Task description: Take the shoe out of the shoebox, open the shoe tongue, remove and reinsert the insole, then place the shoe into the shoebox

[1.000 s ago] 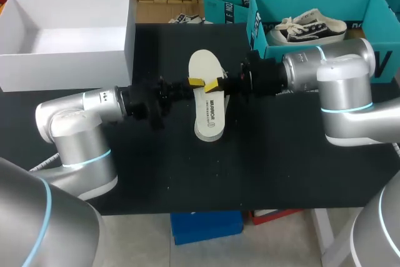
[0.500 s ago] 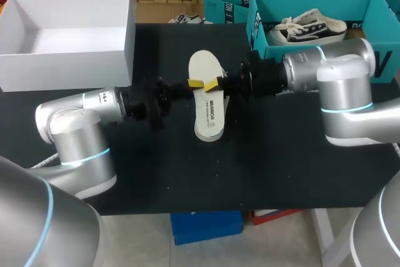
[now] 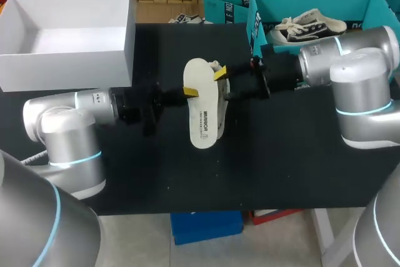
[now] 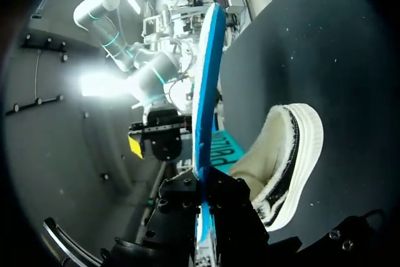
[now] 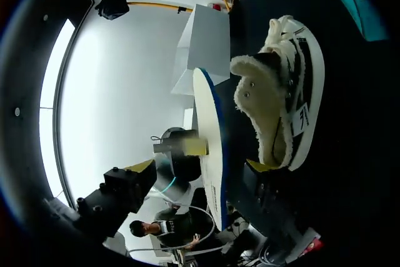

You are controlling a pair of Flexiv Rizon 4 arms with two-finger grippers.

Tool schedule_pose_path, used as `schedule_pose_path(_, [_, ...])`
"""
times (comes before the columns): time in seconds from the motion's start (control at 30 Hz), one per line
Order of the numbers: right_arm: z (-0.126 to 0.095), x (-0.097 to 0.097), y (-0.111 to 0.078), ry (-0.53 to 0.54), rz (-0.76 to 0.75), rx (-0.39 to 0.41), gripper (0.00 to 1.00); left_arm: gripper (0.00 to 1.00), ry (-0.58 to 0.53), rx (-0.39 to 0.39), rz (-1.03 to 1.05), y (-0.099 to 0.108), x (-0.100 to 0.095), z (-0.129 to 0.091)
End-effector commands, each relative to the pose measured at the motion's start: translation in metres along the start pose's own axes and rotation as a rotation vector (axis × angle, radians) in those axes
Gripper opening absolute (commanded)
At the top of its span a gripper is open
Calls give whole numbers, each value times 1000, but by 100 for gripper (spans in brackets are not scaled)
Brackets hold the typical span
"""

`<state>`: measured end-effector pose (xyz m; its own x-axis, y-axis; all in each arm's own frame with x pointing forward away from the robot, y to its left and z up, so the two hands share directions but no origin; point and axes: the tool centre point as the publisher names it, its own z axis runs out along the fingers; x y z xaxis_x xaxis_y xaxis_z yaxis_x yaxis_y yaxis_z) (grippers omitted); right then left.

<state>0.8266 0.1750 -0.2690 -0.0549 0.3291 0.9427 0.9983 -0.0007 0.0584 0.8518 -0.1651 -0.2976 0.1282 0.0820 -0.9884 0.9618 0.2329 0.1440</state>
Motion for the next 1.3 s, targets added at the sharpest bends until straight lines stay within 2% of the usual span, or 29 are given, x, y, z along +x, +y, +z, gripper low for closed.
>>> schedule_pose_path(0.03, [-36,10,-30,-91,15,-105,100,0,170,4,-8,-17,-7,-28])
schedule_pose_path(0.33, [-74,13,-61,-208,68,-253,100,0,364,-4,-55,-31,3,-71])
schedule_pose_path(0.57, [-110,15,-93,-287,139,-415,100,0,448,11,-66,-40,8,-97])
schedule_pose_path(0.63, [-114,22,-102,-305,151,-454,100,0,463,18,-61,-42,7,-102])
schedule_pose_path(0.77, [-131,23,-117,-334,168,-523,100,0,505,48,-47,-47,6,-109])
schedule_pose_path(0.97, [-139,34,-134,-368,182,-602,100,0,514,110,-75,-51,5,-112])
schedule_pose_path(1.1, [-145,39,-142,-387,186,-640,100,0,513,149,-83,-56,3,-114])
schedule_pose_path(1.3, [-150,44,-149,-407,188,-676,100,0,521,163,-84,-58,4,-113])
